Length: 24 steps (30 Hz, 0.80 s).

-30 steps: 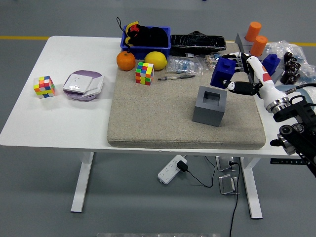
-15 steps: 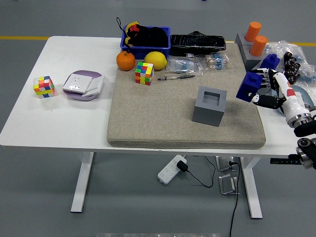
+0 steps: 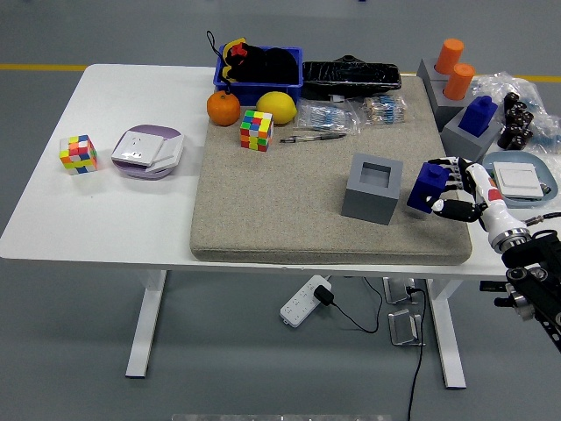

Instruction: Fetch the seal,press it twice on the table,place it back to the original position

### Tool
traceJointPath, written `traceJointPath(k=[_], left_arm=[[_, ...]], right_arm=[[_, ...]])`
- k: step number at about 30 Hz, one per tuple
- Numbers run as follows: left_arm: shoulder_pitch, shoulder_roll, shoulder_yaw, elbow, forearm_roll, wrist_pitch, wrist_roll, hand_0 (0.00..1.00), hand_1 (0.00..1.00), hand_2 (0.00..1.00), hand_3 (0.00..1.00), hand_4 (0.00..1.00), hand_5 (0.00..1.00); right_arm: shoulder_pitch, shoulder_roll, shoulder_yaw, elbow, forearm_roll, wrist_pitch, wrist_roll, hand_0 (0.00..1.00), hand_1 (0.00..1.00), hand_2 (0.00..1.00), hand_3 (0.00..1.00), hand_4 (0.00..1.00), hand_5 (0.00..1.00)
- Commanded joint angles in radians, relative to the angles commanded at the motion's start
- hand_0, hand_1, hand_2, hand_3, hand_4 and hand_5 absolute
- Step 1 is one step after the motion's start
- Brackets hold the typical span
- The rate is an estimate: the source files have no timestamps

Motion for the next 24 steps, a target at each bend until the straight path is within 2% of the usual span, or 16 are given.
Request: traceJointPath(k=[12, 24], left_arm=[[-0.002, -0.001, 0.003, 0.000, -0.001, 0.000, 0.000, 0.719, 0.693, 0.684, 0.722, 0.640, 0.231], [-0.002, -0.001, 0.002, -0.001, 0.000, 0.000, 0.000, 0.719, 0.693, 0.684, 0.721, 0.641, 0.231]], right_arm=[[0.029, 0.013, -0.093, -0.055, 0.042, 0.002, 0.007, 0.547, 0.401, 0.418, 0.465, 0.638, 0.002], [0.028, 0.008, -0.106, -0.054, 0.048, 0.001, 0.010, 0.545, 0.400, 0.417, 0.465, 0.638, 0.002]])
